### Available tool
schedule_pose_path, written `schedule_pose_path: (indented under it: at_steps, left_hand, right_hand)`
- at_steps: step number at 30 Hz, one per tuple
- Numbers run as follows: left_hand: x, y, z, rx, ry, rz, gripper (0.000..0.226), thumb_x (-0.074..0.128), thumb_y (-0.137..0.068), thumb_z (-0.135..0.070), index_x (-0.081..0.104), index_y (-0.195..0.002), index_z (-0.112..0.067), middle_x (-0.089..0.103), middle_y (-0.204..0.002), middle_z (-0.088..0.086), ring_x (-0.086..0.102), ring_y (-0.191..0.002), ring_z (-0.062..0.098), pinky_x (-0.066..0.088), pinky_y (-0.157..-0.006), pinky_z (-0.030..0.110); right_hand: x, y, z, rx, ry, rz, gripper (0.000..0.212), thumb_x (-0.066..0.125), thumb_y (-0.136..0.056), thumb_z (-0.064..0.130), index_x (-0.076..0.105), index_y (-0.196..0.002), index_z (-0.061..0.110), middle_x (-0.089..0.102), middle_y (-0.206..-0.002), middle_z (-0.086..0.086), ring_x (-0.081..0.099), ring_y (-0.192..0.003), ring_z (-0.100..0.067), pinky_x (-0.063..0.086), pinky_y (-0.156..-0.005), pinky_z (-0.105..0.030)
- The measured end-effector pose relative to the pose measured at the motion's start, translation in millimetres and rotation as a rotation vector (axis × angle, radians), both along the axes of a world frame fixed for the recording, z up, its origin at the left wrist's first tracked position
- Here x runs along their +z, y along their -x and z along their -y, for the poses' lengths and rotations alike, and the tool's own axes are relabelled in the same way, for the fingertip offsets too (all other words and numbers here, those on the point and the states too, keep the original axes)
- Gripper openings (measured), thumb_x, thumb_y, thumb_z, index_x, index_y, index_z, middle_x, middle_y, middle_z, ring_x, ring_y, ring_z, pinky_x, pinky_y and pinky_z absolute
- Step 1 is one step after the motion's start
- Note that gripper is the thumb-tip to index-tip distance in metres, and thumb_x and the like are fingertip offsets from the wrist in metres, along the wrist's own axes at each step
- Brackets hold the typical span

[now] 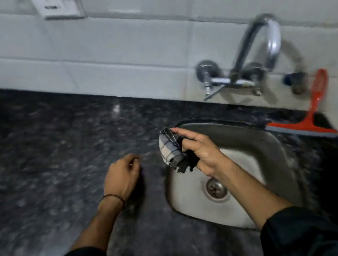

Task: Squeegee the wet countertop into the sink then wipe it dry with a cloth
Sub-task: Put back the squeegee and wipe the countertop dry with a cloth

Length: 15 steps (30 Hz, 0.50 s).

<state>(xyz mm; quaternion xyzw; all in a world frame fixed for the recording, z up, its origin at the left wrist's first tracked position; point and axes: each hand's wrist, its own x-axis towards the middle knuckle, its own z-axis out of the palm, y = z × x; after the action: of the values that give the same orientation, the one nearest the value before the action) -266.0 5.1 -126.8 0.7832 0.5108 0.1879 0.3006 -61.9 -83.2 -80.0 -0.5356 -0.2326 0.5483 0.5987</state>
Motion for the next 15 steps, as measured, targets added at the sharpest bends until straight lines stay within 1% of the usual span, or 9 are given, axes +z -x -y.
schedule_pose_path:
  at_steps: [4,7,10,12,15]
  left_hand:
    - [0,109,-60,0.219,0.004,0.017,0.02,0.054,-0.096,-0.021,0.071,-0.104,-0.016,0.075,-0.089,0.008,0.068,-0.083,0.027,0.055,-0.073,0.04]
    - [-1,193,-109,0.322,0.008,0.002,0.021,0.054,-0.097,-0.019,0.07,-0.106,-0.012,0.074,-0.091,0.009,0.067,-0.083,0.027,0.054,-0.073,0.04]
    - [-4,271,-157,0.407,-0.001,-0.028,0.02,0.054,-0.096,-0.02,0.07,-0.107,-0.013,0.073,-0.093,0.009,0.067,-0.084,0.029,0.054,-0.074,0.04]
    - [-7,320,-192,0.454,-0.012,-0.063,0.02,0.054,-0.096,-0.02,0.069,-0.108,-0.013,0.073,-0.097,0.011,0.067,-0.087,0.031,0.054,-0.075,0.041]
    - [-4,373,-237,0.486,-0.017,-0.117,0.021,0.051,-0.098,-0.022,0.068,-0.107,-0.015,0.071,-0.093,0.011,0.064,-0.082,0.029,0.053,-0.071,0.04]
  right_hand:
    - [3,92,-101,0.18,0.037,-0.009,0.054,0.037,-0.082,-0.019,0.066,-0.121,0.007,0.072,-0.106,-0.011,0.068,-0.086,-0.018,0.054,-0.076,-0.026]
    - [-4,159,-181,0.276,0.076,0.024,0.055,0.039,-0.082,-0.017,0.068,-0.12,0.009,0.071,-0.111,-0.014,0.067,-0.09,-0.02,0.053,-0.08,-0.03]
    - [-8,223,-256,0.335,0.105,0.052,0.054,0.04,-0.081,-0.016,0.069,-0.118,0.01,0.073,-0.108,-0.01,0.068,-0.089,-0.02,0.054,-0.081,-0.031]
    - [-11,266,-306,0.363,0.11,0.065,0.052,0.04,-0.082,-0.016,0.07,-0.114,0.011,0.074,-0.1,-0.007,0.069,-0.083,-0.017,0.055,-0.077,-0.029]
    - [-12,319,-373,0.368,0.115,0.125,0.047,0.043,-0.084,-0.014,0.069,-0.118,0.008,0.072,-0.097,-0.009,0.066,-0.077,-0.018,0.055,-0.071,-0.028]
